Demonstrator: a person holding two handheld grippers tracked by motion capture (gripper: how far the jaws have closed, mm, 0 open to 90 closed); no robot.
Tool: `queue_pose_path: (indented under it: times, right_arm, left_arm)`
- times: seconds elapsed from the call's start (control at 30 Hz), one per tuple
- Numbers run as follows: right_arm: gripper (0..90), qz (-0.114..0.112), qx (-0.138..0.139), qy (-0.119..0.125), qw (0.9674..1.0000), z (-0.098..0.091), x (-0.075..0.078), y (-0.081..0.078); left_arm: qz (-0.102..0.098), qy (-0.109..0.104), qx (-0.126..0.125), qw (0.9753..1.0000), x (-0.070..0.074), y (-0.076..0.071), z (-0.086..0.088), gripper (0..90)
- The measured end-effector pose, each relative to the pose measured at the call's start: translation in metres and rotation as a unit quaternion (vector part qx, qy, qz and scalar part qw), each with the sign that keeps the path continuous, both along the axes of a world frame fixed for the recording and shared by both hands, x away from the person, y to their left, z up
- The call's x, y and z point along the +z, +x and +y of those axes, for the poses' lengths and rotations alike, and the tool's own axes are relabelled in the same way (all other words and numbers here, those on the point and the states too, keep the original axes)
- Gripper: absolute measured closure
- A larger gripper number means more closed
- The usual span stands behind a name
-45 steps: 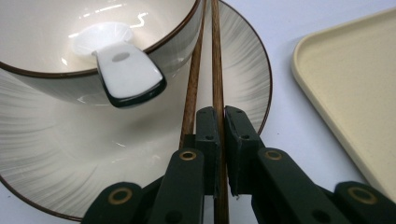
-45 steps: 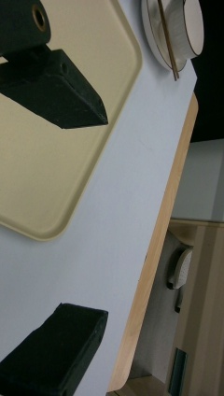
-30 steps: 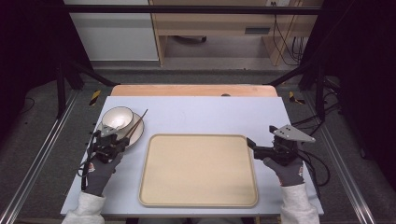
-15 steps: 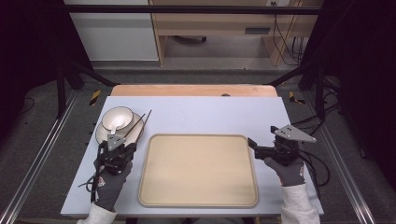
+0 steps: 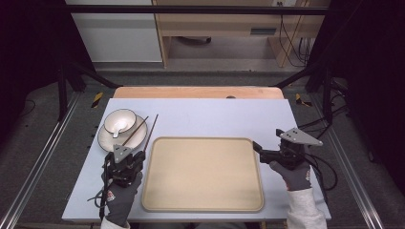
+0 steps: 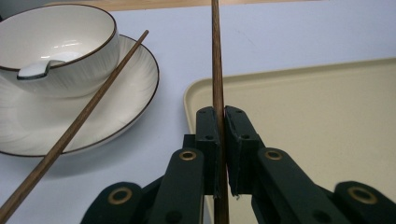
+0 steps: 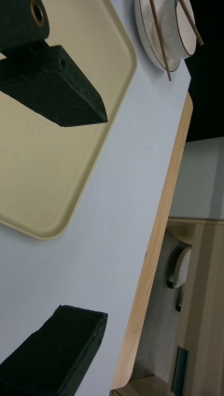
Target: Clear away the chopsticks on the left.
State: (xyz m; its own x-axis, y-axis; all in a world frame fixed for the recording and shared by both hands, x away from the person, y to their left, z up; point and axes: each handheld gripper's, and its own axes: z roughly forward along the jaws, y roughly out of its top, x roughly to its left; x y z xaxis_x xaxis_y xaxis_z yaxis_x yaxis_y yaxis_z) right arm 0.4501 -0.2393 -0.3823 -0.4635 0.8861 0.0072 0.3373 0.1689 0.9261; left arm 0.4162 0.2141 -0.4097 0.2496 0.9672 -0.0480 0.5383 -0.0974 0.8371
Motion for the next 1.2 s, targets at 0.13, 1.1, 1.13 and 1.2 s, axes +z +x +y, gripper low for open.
queue_pose_path:
  times: [0.13,1.1,1.13,1.2]
  right_arm:
    - [5.6,-0.001,0.003,-0.001,1.0,0.001,0.0,0.0]
    - [5.6,0.007,0.013,-0.015,0.9998,0.009,-0.004,0.002]
    - [5.6,0.007,0.013,-0.015,0.9998,0.009,-0.004,0.002]
    - [5.6,0.006,0.012,-0.016,0.9998,0.01,-0.005,0.003]
  left_arm:
    - [-0.004,-0.016,0.007,0.9998,-0.004,-0.01,-0.008,84.4]
    - [0.042,0.004,0.033,0.9986,-0.068,-0.02,-0.04,84.4]
    - [0.044,0.003,0.033,0.9985,-0.068,-0.019,-0.039,84.4]
    - [0.048,0.004,0.034,0.9983,-0.068,-0.019,-0.039,84.3]
